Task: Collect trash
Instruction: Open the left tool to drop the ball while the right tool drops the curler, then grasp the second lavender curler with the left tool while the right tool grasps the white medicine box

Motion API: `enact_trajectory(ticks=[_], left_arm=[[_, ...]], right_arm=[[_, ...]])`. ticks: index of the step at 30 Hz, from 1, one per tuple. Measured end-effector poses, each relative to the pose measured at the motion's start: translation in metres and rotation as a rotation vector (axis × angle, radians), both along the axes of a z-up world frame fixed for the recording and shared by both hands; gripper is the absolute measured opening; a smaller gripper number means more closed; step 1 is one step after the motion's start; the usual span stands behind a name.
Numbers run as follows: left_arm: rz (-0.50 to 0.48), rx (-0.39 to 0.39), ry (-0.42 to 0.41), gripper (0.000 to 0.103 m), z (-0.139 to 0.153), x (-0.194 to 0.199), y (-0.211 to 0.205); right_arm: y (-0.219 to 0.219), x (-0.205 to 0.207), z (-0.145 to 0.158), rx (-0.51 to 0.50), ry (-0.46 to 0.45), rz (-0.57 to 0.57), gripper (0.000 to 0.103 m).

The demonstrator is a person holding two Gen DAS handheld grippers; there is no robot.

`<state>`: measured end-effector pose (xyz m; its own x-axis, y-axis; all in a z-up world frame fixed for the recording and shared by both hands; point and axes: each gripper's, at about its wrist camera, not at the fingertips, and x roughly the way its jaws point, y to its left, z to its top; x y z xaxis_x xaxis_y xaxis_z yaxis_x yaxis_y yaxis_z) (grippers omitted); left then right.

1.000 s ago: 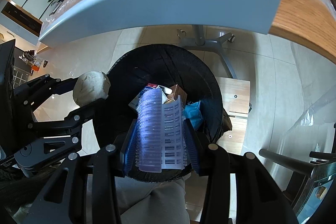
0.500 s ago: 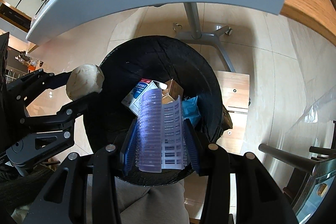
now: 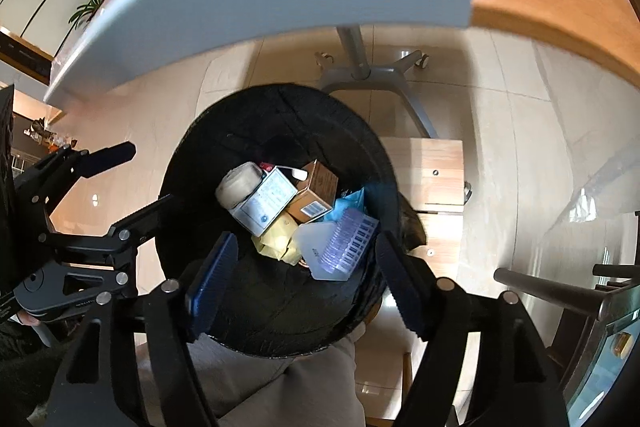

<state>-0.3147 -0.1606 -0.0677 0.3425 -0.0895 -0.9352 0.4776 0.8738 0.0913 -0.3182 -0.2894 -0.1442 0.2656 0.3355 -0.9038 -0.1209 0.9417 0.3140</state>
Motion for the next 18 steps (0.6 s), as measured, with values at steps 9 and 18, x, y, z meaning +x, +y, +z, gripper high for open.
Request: enact_trajectory(ticks=[9,18], left_arm=[[-0.121,-0.249,-0.095,0.088,0.095,-0.026,0.012],[0.033,-0.268,-0.291,0.099,0.160,0.059,0.047]], right_arm=[[-0.023,-0.026,0.110,0.042,-0.331,0.046,0.091],[-0.062,0.045,0.154,-0.077,-0.486,-0.059,0.099]])
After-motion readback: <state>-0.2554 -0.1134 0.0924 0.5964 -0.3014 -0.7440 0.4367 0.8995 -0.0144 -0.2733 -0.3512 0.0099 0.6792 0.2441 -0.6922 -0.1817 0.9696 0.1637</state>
